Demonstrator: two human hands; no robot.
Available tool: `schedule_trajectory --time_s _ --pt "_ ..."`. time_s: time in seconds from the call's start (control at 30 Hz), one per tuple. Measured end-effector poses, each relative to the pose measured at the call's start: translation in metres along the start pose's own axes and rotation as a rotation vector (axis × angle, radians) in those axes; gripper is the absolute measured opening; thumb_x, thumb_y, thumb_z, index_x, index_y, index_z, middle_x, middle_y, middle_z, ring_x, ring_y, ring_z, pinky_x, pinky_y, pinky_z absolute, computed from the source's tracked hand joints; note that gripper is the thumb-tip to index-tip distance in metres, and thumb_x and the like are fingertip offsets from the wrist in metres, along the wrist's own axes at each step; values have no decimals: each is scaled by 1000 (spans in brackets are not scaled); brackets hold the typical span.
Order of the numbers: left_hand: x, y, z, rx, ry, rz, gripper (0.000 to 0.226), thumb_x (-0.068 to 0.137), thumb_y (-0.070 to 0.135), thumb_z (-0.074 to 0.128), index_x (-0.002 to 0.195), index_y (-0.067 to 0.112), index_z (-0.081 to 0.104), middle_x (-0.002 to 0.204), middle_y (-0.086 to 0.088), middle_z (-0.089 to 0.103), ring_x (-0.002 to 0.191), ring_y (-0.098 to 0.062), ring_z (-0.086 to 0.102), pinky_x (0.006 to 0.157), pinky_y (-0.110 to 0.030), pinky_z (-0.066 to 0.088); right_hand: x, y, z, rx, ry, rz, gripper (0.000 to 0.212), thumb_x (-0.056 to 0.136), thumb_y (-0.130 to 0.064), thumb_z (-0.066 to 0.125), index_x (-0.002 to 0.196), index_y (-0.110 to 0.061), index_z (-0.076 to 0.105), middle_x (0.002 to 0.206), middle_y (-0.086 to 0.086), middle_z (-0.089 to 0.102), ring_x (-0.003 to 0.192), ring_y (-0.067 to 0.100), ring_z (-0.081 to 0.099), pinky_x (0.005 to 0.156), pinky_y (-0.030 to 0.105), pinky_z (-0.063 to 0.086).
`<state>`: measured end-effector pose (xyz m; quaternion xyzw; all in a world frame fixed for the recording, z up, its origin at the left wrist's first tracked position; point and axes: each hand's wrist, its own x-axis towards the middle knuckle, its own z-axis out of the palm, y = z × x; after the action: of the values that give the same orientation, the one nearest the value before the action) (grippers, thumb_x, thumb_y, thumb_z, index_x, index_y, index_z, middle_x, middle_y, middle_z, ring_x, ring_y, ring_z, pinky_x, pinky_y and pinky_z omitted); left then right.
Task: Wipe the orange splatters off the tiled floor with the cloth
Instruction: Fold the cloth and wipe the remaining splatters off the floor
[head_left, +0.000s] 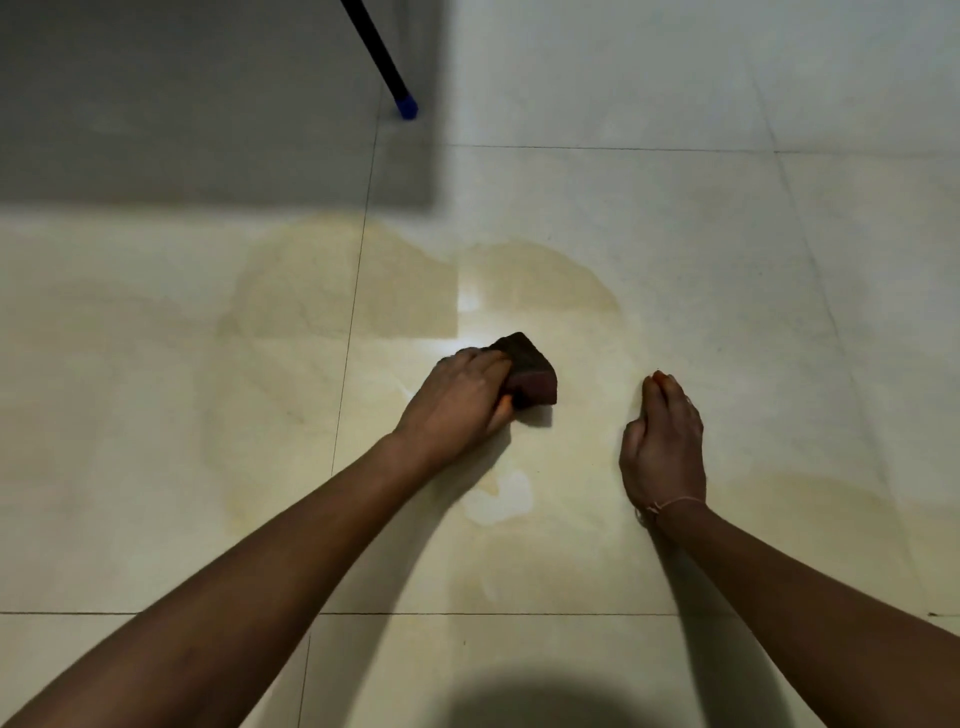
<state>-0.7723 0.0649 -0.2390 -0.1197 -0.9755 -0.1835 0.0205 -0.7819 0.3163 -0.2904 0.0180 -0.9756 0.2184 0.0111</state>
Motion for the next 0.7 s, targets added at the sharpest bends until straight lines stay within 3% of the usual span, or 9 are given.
schedule_trajectory --time_s 0.13,0.23,0.33,0.37,0.43,0.53,0.57,0.63,0.7 --pt "-32 4 15 -197 -120 -45 51 89 49 34 116 12 57 115 -7 59 99 -30 55 84 -39 47 -1 0 1 -4 4 -11 49 94 -4 45 142 1 41 150 18 38 138 29 29 117 45 24" --pt "-38 5 30 93 -229 47 76 79 67 49 131 12 51 133 -9 51 114 -30 48 96 -41 44 0 2 3 -19 13 -14 50 93 -11 38 141 1 42 149 18 39 137 29 31 116 46 25" --pt "-17 0 26 97 -165 73 38 85 25 64 121 12 59 119 -8 60 99 -31 58 80 -39 49 0 3 4 -19 19 -18 52 91 -13 36 141 1 43 148 18 40 137 29 31 116 46 26" --pt "-7 1 18 21 -158 44 30 87 15 61 117 15 59 113 -4 62 94 -28 58 76 -37 48 -1 3 5 -19 15 -16 51 92 -12 37 141 1 43 149 18 40 137 29 31 116 46 26" --pt "16 8 -1 -302 -137 -137 19 92 19 57 110 18 59 99 5 63 86 -17 57 71 -30 43 -2 3 4 -24 7 -14 51 93 -13 38 142 0 42 149 17 39 138 29 31 116 45 26" --pt "49 18 -13 -998 -140 -601 18 95 30 56 102 15 65 89 3 67 83 -13 62 71 -26 46 0 2 3 -42 -14 -5 49 95 -11 41 144 -3 40 151 16 37 140 28 29 118 43 23" --pt "52 17 -11 -1105 -167 -723 21 96 30 53 101 15 66 93 -1 69 87 -17 63 74 -28 48 0 1 2 -41 -20 -5 49 95 -9 43 144 -3 39 152 15 37 140 28 29 118 44 23" --pt "50 10 -3 -864 -164 -778 28 95 31 48 113 15 63 114 -8 67 103 -26 61 88 -36 49 -1 0 2 -30 -10 -10 50 94 -6 47 143 -3 40 151 16 38 140 28 29 117 45 25" --pt "40 3 4 -316 35 -580 44 95 29 46 136 12 47 135 -12 53 119 -30 49 99 -43 39 -1 1 2 -20 10 -9 49 93 -4 48 141 -1 43 149 17 40 138 27 29 116 46 27"
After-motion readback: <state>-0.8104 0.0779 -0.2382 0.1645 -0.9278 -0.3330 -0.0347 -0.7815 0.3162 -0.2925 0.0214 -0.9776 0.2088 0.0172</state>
